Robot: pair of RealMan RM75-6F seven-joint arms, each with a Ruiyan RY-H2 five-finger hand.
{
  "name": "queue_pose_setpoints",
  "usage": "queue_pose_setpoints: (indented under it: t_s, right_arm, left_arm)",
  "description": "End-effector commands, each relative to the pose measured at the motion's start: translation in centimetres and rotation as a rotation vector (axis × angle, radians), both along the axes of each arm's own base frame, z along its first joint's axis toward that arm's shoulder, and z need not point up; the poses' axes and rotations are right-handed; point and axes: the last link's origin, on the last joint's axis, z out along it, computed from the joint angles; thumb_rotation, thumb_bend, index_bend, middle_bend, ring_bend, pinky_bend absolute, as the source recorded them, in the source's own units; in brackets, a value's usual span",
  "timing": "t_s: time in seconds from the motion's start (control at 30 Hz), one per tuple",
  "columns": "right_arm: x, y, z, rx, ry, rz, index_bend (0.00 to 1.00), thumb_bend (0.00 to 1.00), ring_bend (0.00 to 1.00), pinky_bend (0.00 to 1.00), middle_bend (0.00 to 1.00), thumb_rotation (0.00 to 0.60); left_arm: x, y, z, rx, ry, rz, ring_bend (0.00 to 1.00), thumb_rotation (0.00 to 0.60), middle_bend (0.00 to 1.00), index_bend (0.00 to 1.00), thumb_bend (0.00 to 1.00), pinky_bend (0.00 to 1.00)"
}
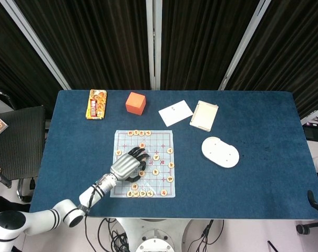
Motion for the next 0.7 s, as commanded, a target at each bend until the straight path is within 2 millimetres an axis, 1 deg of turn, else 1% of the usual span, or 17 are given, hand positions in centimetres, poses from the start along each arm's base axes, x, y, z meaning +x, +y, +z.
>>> queue_pose_setpoints:
  t_s: [0.03, 0.13, 0.3, 0.43, 0.5, 0.63, 0.7]
  right_arm:
    - [0.0, 0.0, -0.1, 0.002, 0.0, 0.0, 0.0, 0.33, 0.0, 0.0, 0.0, 0.6]
    - [0.0, -0.1, -0.1, 0.003, 0.0, -0.001, 0.0, 0.33, 0.0, 0.0, 0.0, 0.6]
    - [-0.1, 0.0, 0.0, 0.002, -0.001, -0.005, 0.0, 0.33, 0.0, 0.0, 0.0, 0.6]
    - [0.0, 0.0, 0.1, -0.004, 0.001, 0.001, 0.0, 0.33, 0.0, 0.0, 0.0, 0.6]
    - [0.0, 0.0, 0.2, -0.004, 0.002, 0.003, 0.0, 0.33, 0.0, 0.0, 0.0, 0.6]
    - [0.1, -0.1, 0.0, 0.001, 0.001, 0.007, 0.0, 0.33, 0.0, 0.0, 0.0, 0.6]
    - [0.2, -0.1, -0.1, 0.004, 0.0, 0.008, 0.0, 0.33, 0.0, 0.0, 0.0, 0.6]
  left_arm:
    - [0.0, 0.0, 0.0, -0.001, 0.002, -0.001, 0.0, 0.6, 0.15, 0.5, 0.25, 0.07]
    - [0.1, 0.0, 0.0, 0.001, -0.004, 0.0, 0.0, 0.6, 0.15, 0.53, 0.28, 0.07]
    - [0.3, 0.1, 0.3, 0.011, -0.016, 0.005, 0.0, 0.6, 0.16, 0.54, 0.29, 0.07]
    - [0.7, 0.4, 1.5, 0.021, -0.037, 0.012, 0.0, 0.6, 0.16, 0.54, 0.3, 0.07]
    - [1.1, 0.8, 2.3, 0.034, -0.049, 0.011, 0.0, 0.6, 0.16, 0.54, 0.3, 0.07]
    - [2.0, 2.2, 4.0, 0.068, -0.057, 0.014, 0.0, 0.6, 0.16, 0.55, 0.3, 0.07]
    - [2.3, 3.0, 4.3, 0.075, -0.048, 0.024, 0.0, 0.6, 0.16, 0.55, 0.31, 0.07]
